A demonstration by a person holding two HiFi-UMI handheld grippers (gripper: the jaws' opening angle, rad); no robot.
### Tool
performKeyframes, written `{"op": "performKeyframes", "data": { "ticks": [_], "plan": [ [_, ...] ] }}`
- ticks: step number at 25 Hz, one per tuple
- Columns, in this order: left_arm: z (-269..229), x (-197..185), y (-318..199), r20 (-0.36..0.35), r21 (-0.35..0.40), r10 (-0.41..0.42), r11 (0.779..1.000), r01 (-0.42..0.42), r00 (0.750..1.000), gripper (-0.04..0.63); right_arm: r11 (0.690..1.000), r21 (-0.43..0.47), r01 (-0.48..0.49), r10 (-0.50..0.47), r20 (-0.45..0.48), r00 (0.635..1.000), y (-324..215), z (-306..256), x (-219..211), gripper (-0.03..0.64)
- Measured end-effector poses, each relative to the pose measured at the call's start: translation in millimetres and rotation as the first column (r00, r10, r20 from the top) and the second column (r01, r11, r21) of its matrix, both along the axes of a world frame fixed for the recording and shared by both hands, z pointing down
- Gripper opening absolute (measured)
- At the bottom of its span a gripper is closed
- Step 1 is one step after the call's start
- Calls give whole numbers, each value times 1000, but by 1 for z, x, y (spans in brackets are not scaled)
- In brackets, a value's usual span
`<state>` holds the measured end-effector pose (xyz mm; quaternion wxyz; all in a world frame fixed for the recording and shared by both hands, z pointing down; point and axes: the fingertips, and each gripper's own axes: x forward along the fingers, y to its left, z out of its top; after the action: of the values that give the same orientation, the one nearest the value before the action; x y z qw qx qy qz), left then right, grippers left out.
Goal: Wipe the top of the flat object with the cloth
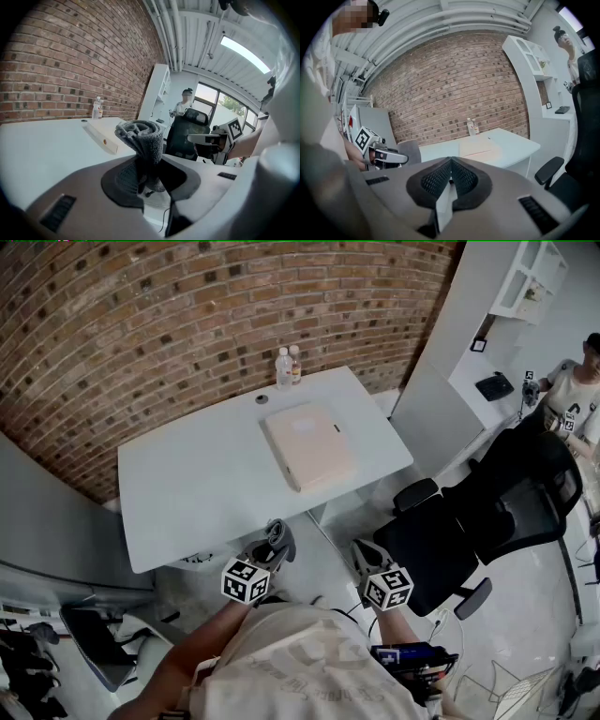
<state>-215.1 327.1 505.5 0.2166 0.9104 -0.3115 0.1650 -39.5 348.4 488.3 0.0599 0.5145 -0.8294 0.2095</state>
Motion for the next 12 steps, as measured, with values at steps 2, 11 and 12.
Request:
{"op": "performKeyframes", "data": {
  "ticks": [2,11,12],
  "plan": [
    [-1,1,1,0,-1,-1,1000,1,1000,100,1000,-2,1,-1,0,1000,1,0,0,21],
    [3,1,6,12,-9,-10,1000,10,1000,100,1000,-12,5,-5,5,1000,4,7,3,21],
    [4,2,7,14,-10,-13,1000,13,1000,100,1000,-13,4,-4,8,1000,4,7,4,21]
  ]
}}
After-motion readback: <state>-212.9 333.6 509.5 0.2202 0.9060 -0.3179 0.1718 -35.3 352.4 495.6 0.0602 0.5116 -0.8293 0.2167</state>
